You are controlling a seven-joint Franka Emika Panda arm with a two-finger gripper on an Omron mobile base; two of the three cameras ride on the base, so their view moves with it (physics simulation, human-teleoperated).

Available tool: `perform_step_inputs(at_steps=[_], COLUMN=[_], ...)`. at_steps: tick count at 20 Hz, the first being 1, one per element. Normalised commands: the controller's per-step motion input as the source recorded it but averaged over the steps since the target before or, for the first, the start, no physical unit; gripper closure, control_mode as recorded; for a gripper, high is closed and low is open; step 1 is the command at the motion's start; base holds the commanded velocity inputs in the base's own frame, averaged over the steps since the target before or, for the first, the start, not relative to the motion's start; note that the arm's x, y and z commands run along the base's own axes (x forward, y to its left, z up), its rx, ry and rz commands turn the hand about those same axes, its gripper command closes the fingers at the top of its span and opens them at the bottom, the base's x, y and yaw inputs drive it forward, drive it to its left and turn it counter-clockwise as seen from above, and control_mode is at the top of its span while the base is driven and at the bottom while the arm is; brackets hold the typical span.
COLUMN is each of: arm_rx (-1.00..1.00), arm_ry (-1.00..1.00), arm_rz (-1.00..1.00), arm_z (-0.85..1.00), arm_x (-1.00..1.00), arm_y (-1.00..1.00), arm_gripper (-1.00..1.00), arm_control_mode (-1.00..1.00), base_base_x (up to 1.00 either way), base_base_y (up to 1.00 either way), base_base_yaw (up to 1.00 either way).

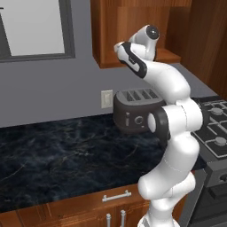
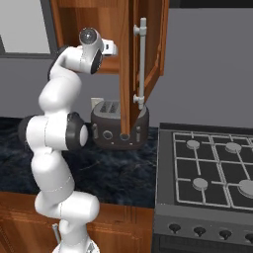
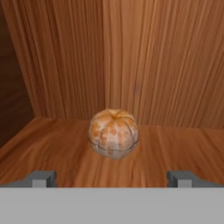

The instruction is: Pick the tangerines from the cabinet and place them in one bowl. Pick the lemon wedge from the sink and place it in the other bowl.

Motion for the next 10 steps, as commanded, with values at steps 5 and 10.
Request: perform_step_inputs(at_steps=[5, 10], arm_rx=[0.00, 0.00], arm_ry=[0.00, 0.00], arm_rz=[0.00, 0.00], arm_z=[0.00, -0.05], arm_x=[0.18, 0.20], arm_y=[0.04, 0.09], arm_gripper=[-1.00, -1.00], arm_control_mode=[-1.00, -1.00], base_base_x=[0.00, 0.00], base_base_y=[0.00, 0.00], base_base_yaw=[0.00, 0.00])
